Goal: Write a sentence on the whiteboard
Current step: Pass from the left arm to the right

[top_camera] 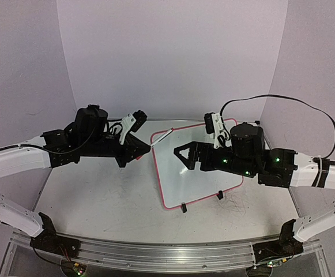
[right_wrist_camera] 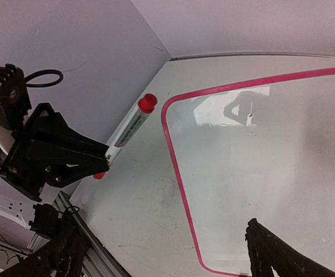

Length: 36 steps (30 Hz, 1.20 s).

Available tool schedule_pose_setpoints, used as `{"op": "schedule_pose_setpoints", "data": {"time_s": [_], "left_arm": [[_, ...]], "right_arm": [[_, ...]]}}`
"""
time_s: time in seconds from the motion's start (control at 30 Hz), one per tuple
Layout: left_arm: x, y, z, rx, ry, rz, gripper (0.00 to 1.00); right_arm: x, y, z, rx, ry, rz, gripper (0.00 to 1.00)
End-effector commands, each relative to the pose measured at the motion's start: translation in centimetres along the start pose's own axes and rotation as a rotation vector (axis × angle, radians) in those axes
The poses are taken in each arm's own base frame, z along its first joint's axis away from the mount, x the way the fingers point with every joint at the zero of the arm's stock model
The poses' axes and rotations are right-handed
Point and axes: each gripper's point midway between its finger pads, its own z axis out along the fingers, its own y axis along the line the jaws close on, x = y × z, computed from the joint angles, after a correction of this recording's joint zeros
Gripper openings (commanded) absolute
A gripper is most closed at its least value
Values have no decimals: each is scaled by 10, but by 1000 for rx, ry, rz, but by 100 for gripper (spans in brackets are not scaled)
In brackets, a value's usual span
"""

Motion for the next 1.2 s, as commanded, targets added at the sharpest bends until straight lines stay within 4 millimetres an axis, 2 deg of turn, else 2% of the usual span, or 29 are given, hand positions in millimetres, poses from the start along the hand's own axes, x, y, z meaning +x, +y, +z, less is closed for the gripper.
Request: {"op": "schedule_pose_setpoints", "data": {"time_s": [0.0,0.17,0.43,0.67,0.8,0.97,1.1,1.13,1.17], "left_arm": [[-4,2,7,-31,-17,42,0],[1,-2,11,-21,-2,53,0],[2,-18,9,27,-5,82,0],[3,-30,8,65,-8,100,0],[2,-35,6,83,-14,107,0],[1,-38,4,92,-18,115,0],[0,-35,4,72,-19,105,0],[-1,-34,4,64,-20,104,2],[-1,-33,4,59,-20,104,10]], "right_arm": [[-29,25,-6,-127,-31,67,98],[-33,34,7,-197,22,74,92],[-40,29,29,-248,69,140,81],[-36,39,45,-325,126,134,66],[-30,43,52,-370,161,138,51],[-27,45,53,-402,172,142,37],[-28,44,50,-412,166,146,14],[-28,43,48,-410,160,148,7],[-29,40,47,-401,153,150,2]]}}
